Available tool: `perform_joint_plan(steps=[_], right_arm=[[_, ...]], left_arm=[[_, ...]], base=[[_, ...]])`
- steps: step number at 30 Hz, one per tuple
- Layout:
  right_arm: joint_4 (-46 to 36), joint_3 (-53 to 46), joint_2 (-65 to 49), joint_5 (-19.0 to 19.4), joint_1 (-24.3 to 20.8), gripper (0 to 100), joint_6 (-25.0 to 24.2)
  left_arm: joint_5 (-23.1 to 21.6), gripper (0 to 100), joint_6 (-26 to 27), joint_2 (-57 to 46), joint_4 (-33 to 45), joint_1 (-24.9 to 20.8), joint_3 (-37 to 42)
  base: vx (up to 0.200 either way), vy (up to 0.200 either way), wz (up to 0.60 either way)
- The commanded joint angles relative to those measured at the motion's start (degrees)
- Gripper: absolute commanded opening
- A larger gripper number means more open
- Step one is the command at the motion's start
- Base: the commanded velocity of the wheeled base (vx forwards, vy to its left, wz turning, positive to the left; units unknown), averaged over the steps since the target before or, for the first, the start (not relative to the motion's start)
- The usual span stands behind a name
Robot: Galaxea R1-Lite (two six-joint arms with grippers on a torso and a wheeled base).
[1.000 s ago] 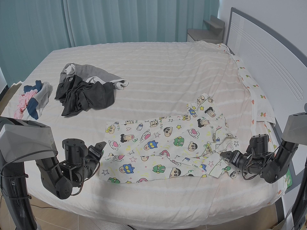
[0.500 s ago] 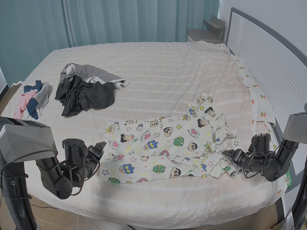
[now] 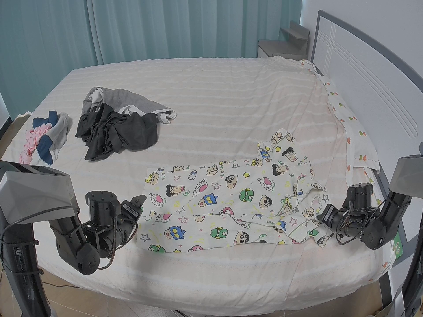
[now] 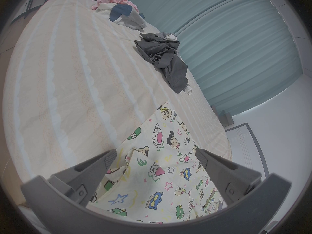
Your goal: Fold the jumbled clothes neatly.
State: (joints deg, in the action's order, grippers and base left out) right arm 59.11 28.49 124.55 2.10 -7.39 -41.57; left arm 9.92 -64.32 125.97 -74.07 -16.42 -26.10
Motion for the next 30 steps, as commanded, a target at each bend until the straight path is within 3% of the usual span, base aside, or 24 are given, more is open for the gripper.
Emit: perform_joint_plan(steps=[1, 15, 27, 30], right_arm=[[0.0, -0.5, -1.2, 0.0, 0.2, 0, 0.0], [0.0, -8.2, -9.7, -0.1, -0.7, 0, 0.1], [0.6, -10.8, -6.3, 0.0, -3.2, 0, -0.8], [0.7, -10.5, -6.0, -0.1, -4.7, 0, -3.1]], left_arm=[[0.0, 100, 0.0, 0.1, 0.0, 0.0, 0.0], [0.0, 100, 0.0, 0.1, 0.0, 0.0, 0.0], [0.0, 100, 0.0, 0.1, 0.0, 0.0, 0.1], [0.0, 100, 0.0, 0.1, 0.0, 0.0, 0.1]], base=[[0.000, 0.000, 0.00], [0.000, 0.000, 0.00], [0.000, 0.000, 0.00], [0.000, 0.000, 0.00]])
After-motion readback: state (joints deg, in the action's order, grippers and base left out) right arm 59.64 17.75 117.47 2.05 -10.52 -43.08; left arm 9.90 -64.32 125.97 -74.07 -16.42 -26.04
